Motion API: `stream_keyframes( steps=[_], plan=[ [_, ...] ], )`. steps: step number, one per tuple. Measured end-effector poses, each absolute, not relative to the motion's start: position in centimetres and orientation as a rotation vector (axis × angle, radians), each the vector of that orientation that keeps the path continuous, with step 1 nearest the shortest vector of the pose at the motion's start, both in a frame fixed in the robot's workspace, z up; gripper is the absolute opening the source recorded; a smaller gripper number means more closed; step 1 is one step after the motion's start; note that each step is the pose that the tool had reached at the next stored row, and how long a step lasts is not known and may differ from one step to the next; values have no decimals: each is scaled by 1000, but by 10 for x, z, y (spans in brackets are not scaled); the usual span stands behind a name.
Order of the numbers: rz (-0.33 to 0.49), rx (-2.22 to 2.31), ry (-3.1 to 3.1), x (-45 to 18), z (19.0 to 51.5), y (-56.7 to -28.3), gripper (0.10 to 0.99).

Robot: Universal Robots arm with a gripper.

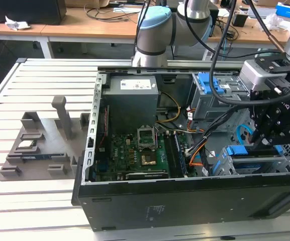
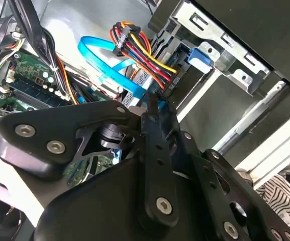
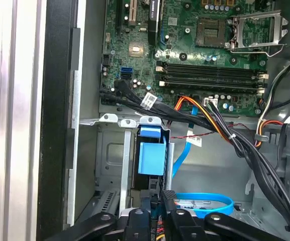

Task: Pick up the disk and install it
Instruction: 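Insert the second disk wire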

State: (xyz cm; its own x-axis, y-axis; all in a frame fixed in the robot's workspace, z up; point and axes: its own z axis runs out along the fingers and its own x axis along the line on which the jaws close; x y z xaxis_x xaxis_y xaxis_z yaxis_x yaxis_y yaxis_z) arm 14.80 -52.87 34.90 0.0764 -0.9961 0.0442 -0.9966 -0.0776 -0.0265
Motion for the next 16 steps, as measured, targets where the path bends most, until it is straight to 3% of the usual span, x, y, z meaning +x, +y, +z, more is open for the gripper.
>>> stream_keyframes(
  steps=[2,3,5,9,16],
  plan=[
    [79,2297,-2126,148,356,-528,220],
    [79,2297,-2126,148,359,-527,153],
    [79,2297,-2126,148,370,-527,106],
    [77,2298,-2128,148,388,-527,106],
    [73,2300,-2129,148,388,-527,106]
  ],
)
